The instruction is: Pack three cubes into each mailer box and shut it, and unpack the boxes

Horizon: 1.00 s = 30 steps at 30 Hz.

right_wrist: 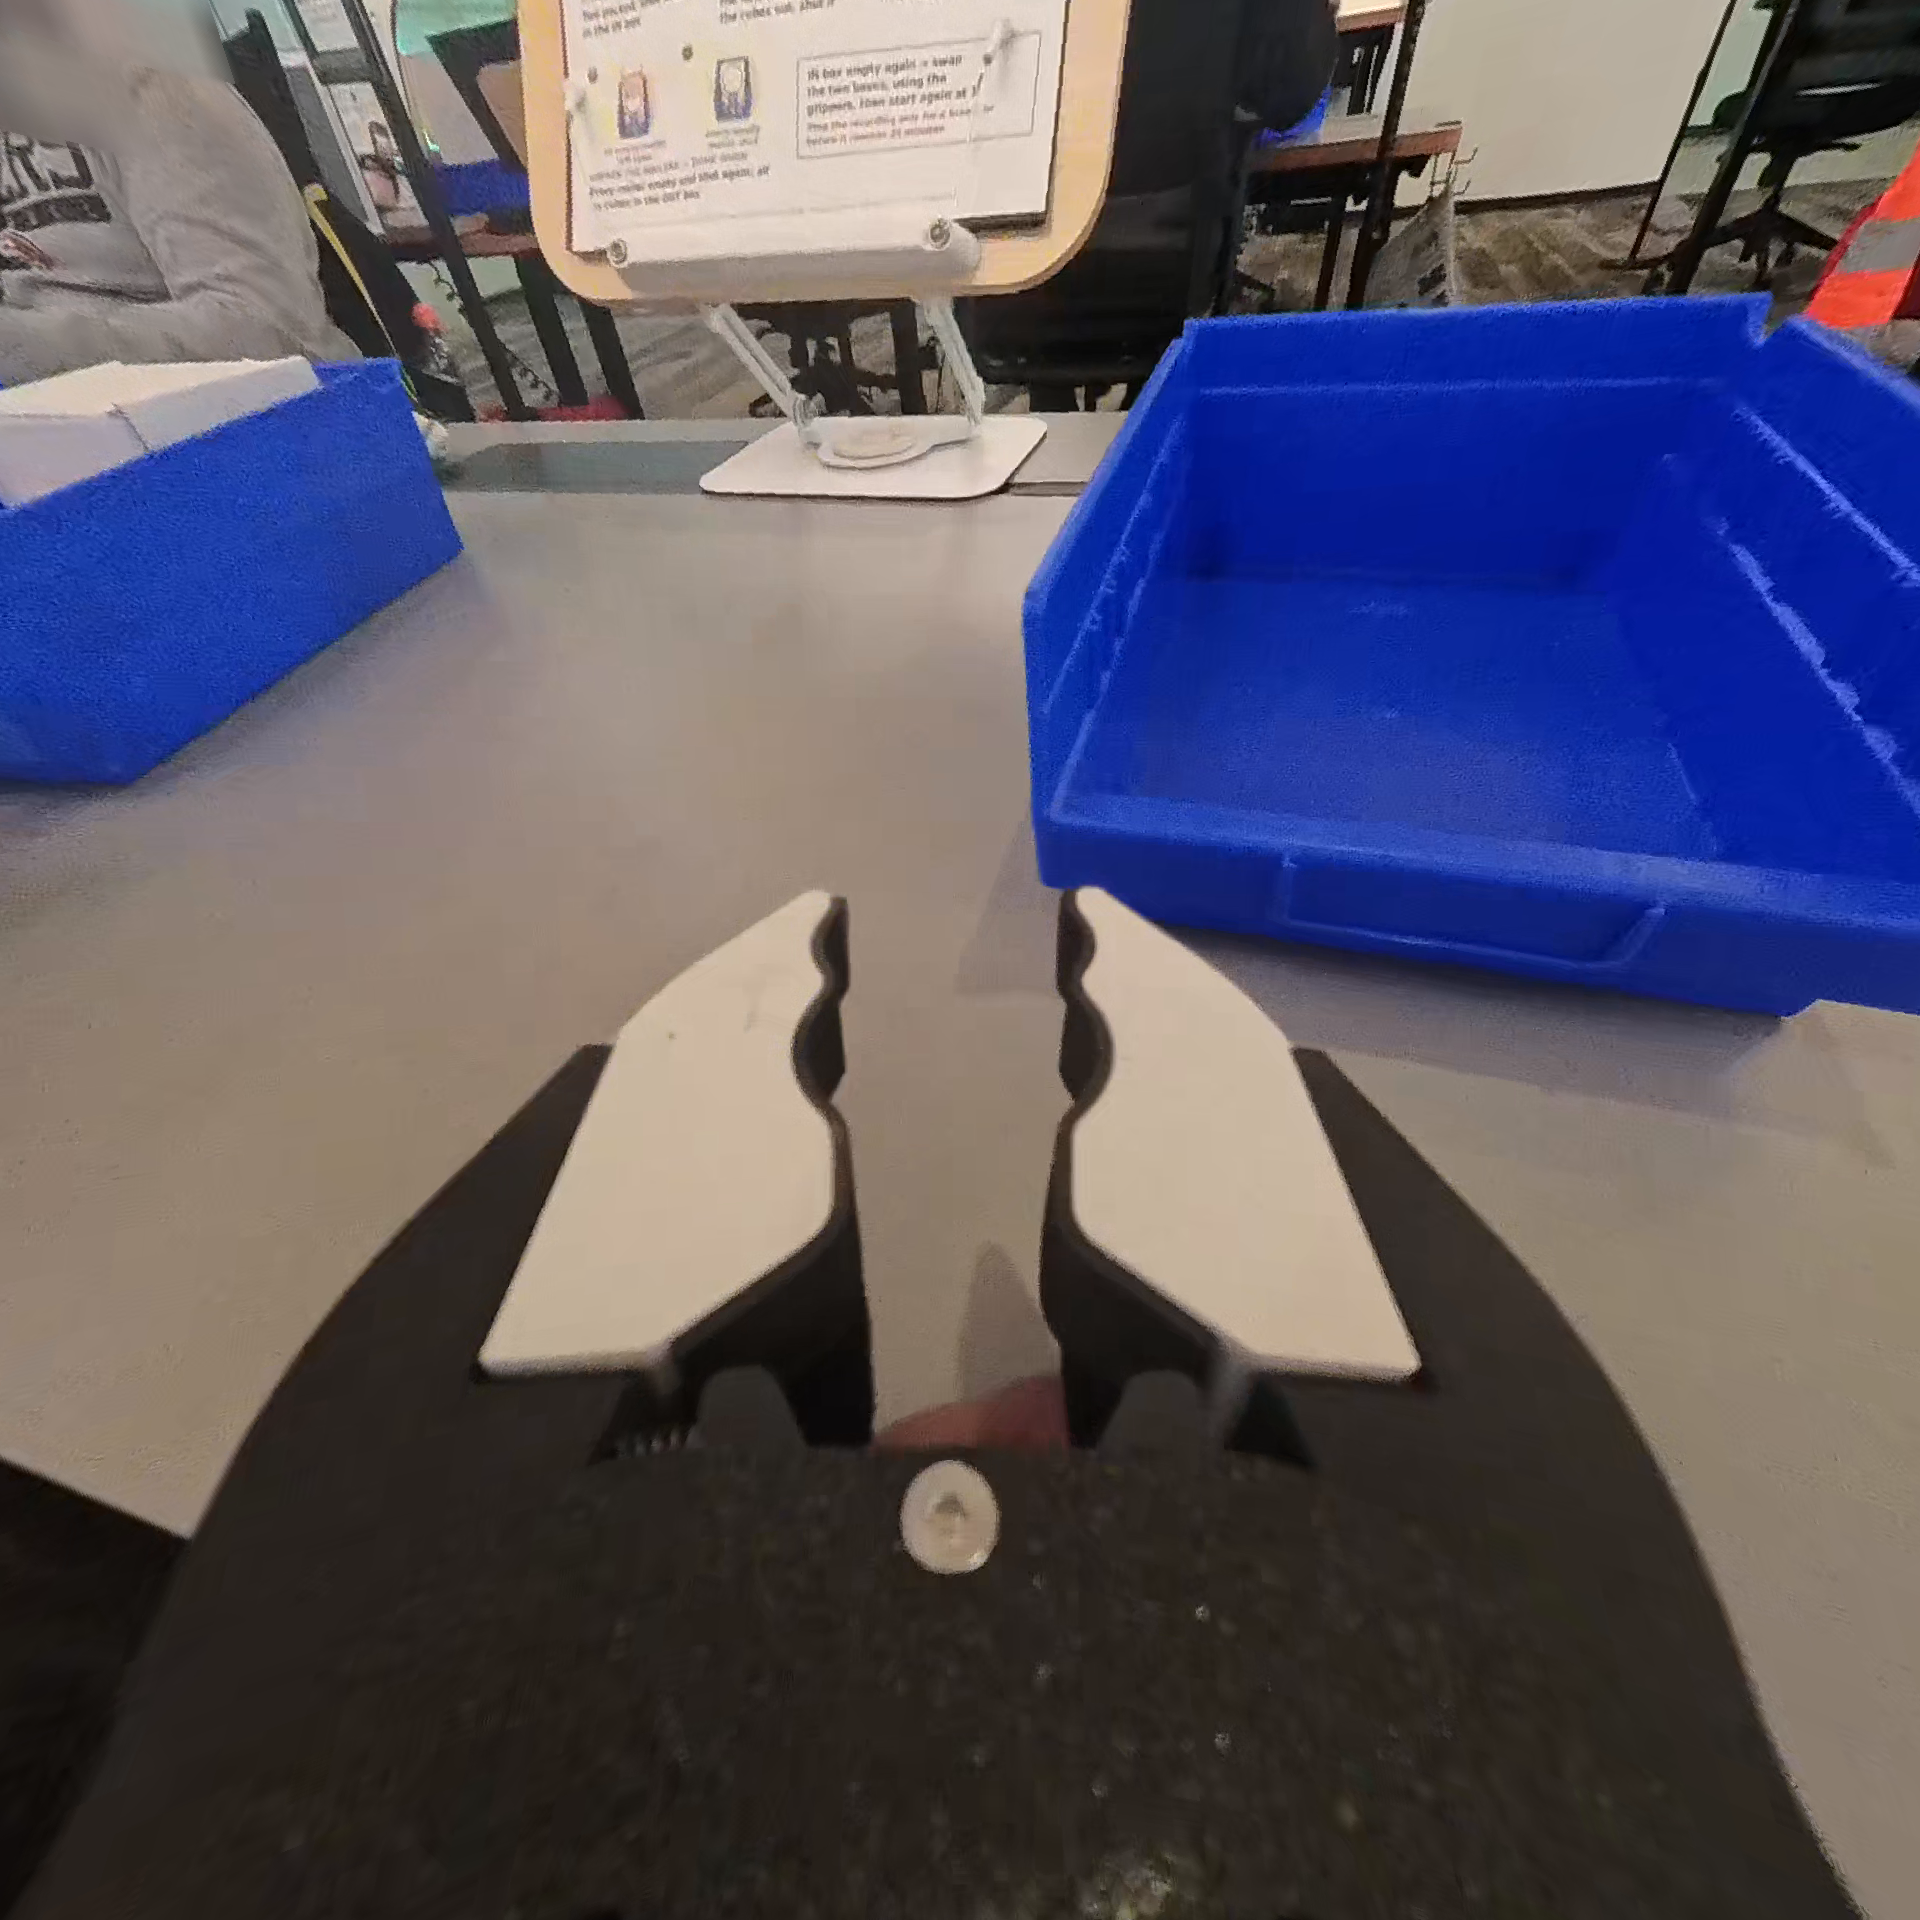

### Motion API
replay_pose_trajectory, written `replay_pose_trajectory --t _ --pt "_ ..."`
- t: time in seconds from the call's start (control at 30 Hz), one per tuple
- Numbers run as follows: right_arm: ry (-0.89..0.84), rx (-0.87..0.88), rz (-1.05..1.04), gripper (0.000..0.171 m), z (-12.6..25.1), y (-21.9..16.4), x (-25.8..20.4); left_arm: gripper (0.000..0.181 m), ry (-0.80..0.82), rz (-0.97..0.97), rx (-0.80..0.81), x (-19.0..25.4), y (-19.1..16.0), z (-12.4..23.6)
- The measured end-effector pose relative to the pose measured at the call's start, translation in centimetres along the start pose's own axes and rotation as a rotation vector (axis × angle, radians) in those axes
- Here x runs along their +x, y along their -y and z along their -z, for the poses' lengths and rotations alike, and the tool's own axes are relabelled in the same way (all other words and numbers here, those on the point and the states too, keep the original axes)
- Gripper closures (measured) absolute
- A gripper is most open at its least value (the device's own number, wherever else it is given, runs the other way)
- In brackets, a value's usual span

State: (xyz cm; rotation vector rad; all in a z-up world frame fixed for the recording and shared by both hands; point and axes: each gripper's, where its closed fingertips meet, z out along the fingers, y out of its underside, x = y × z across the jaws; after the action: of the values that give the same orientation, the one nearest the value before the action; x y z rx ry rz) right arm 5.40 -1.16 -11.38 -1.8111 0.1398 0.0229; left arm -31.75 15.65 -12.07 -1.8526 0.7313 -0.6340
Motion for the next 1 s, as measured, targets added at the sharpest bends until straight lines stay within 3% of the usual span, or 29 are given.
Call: replay_pose_trajectory --t 0.1,0.23,0.33,0.4,0.43,0.5,0.63,0.8,0.9,1.0 --pt "0.021 -0.029 -0.002 0.136 -0.6 -0.6 -0.5 0.111 -0.012 -0.058 0.010 0.4 0.3 -0.5" --pt "0.060 -0.054 0.020 0.140 -1.0 -1.0 -1.9 0.106 -0.415 0.176 0.012 3.8 1.9 0.7" --pt "0.063 -0.060 0.063 0.141 -1.1 -1.1 -2.4 0.095 -0.653 0.290 0.157 3.3 7.1 4.1" --pt "0.079 -0.065 0.060 0.141 -1.2 -1.2 -2.9 0.090 -0.677 0.245 0.259 0.9 10.7 5.2" --pt "0.093 -0.069 0.042 0.141 -1.3 -1.2 -3.2 0.080 -0.682 0.188 0.284 -0.3 12.3 5.4" --pt "0.136 -0.073 -0.005 0.141 -1.7 -1.2 -3.9 0.080 -0.607 0.018 0.272 -4.1 14.6 4.3" --pt "0.205 -0.103 -0.070 0.141 -2.4 -1.5 -5.1 0.080 -0.450 -0.273 0.022 -12.1 17.5 -0.7" --pt "0.226 -0.125 -0.105 0.141 -2.9 -1.7 -5.3 0.068 -0.184 -0.817 -0.581 -21.6 12.7 -8.7" --pt "0.249 -0.130 -0.149 0.141 -3.1 -1.7 -5.6 0.052 -0.242 -0.855 -0.884 -22.9 9.8 -10.5" --pt "0.254 -0.139 -0.167 0.141 -3.1 -1.9 -5.8 0.046 -0.319 -0.884 -0.908 -22.0 10.3 -11.9"
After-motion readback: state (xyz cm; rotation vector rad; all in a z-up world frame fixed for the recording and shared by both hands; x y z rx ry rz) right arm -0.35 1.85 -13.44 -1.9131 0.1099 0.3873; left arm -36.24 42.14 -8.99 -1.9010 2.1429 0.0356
